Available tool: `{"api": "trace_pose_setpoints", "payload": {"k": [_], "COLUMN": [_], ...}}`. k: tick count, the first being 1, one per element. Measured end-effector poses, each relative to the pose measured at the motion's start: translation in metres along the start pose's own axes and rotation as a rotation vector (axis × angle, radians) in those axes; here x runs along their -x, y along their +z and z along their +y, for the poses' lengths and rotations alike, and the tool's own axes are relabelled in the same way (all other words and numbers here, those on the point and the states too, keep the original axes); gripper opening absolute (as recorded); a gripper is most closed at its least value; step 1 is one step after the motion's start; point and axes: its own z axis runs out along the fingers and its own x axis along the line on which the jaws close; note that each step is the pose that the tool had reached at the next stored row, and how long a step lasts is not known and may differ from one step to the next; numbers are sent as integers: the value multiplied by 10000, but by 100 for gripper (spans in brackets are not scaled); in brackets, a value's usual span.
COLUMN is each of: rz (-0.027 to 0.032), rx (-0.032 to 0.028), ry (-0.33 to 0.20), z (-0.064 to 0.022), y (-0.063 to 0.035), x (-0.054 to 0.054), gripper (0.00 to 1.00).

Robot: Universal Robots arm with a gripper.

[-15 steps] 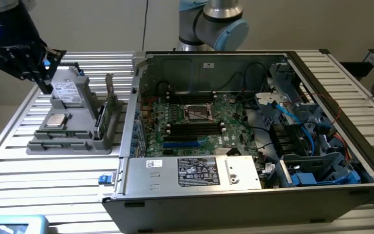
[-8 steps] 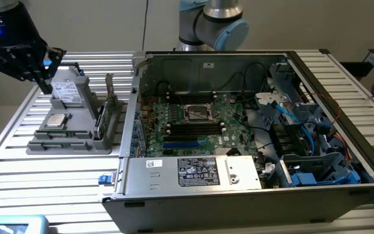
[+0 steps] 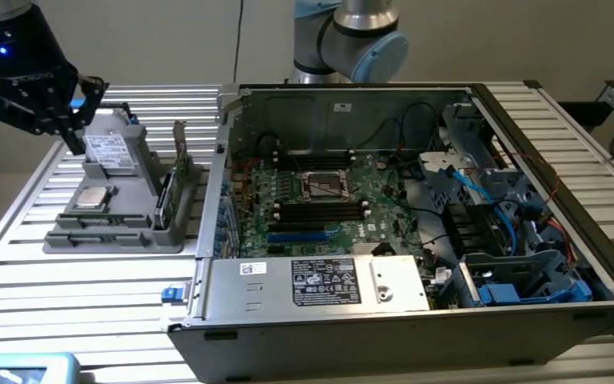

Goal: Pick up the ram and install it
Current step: 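Pick up the ram and move it above insertion slot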

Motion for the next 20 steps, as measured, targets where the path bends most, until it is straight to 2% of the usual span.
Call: {"api": "trace_pose_setpoints", "payload": {"k": [20], "rz": [32], "rx": [61], "ry": [-3647], "z": [0], "y": [24], "x": [0], "gripper": [11]}}
